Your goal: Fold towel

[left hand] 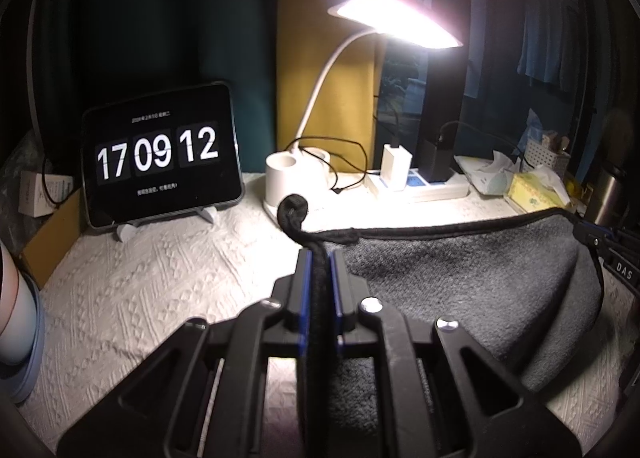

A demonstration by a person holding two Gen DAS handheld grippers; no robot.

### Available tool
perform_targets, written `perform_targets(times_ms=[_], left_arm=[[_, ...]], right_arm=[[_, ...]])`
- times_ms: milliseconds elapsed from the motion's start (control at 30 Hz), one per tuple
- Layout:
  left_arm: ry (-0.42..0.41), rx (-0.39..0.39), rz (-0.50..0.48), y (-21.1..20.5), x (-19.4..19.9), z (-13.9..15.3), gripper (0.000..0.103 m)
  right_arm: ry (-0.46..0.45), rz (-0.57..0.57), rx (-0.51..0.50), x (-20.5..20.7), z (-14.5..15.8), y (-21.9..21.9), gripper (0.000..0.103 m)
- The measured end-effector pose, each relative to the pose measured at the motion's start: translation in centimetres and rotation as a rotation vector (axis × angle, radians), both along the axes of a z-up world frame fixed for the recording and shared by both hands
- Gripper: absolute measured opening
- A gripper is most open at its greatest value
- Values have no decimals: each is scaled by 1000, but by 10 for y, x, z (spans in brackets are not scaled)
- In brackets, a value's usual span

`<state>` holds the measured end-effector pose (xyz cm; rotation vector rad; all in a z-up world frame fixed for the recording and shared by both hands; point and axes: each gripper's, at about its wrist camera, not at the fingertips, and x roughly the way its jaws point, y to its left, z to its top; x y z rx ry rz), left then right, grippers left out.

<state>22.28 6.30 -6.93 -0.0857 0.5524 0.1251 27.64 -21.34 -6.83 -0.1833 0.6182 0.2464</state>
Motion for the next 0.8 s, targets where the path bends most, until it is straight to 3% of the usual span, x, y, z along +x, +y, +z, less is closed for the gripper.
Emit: perform_targets(times_ms=[800], left_arm=[[18,3,5,9,45,-14,9]], right_arm=[[-8,10,-14,46,-16,11,6]])
